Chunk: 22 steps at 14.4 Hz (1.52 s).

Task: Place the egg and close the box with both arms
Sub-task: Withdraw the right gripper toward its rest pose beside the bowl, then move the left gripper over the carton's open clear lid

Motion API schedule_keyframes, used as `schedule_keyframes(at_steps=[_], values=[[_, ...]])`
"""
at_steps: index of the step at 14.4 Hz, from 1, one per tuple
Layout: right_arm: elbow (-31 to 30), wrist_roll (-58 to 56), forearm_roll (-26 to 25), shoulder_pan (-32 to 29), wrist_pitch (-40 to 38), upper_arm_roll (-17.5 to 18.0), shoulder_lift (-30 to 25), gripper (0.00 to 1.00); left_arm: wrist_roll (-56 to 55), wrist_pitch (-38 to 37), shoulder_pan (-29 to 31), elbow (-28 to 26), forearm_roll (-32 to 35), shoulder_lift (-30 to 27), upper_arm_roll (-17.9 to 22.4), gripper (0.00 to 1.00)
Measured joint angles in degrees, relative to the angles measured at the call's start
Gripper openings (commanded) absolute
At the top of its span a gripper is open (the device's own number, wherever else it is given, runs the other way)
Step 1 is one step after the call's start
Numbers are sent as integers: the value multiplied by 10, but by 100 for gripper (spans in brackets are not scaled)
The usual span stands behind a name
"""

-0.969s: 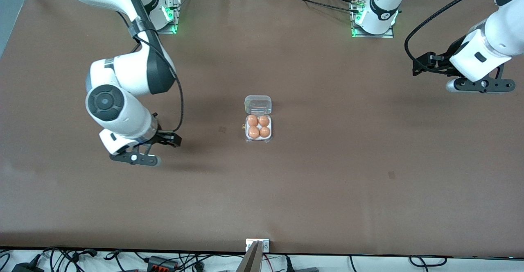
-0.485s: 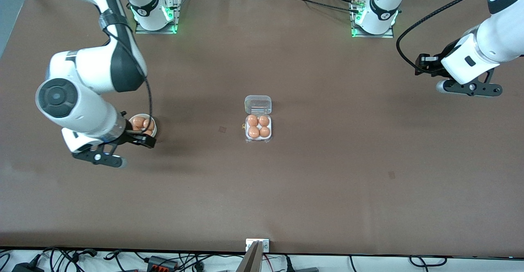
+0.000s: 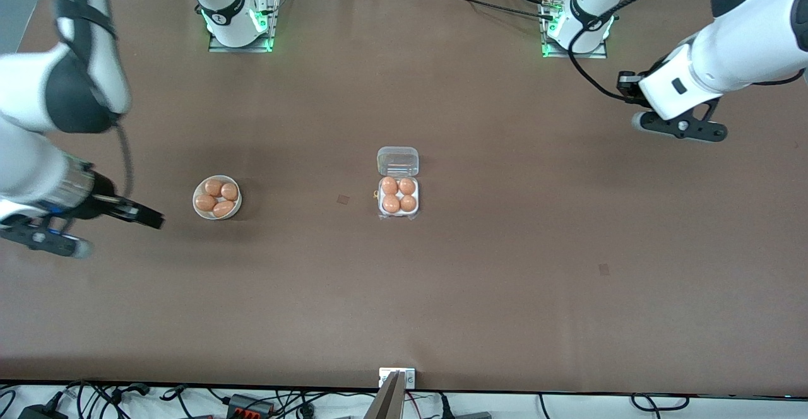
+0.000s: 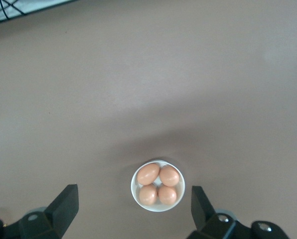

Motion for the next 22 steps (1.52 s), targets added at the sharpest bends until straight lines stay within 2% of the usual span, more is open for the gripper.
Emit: schedule_keyframes(at_steps=[1,3,7,12,16,20,22], values=[[0,-22,0,-22,-9,12,-12,100,-1,10,-3,-6,-10,3,-4,1],[0,-70,0,-35,-33,10,-31,100,-10,38,-10,-25,-17,10,-26,1],[0,-156,0,-37,-54,-33,-51,100,-67,98,-19,-80,-18,16,-107,1],[-6,-172,0,-34,-90,-33,-77,100,-190,245,-22,-161,-18,19,-210,1],[-42,-174,0,-34,-92,-32,-98,100,-266,323,-22,-198,-18,31,-273,1],[-77,-175,-2,-33,-74,-31,-110,100,-319,406,-41,-233,-9,59,-299,1],[-111,-175,-5,-33,-45,-30,-126,100,-377,432,-69,-239,39,84,-299,1]])
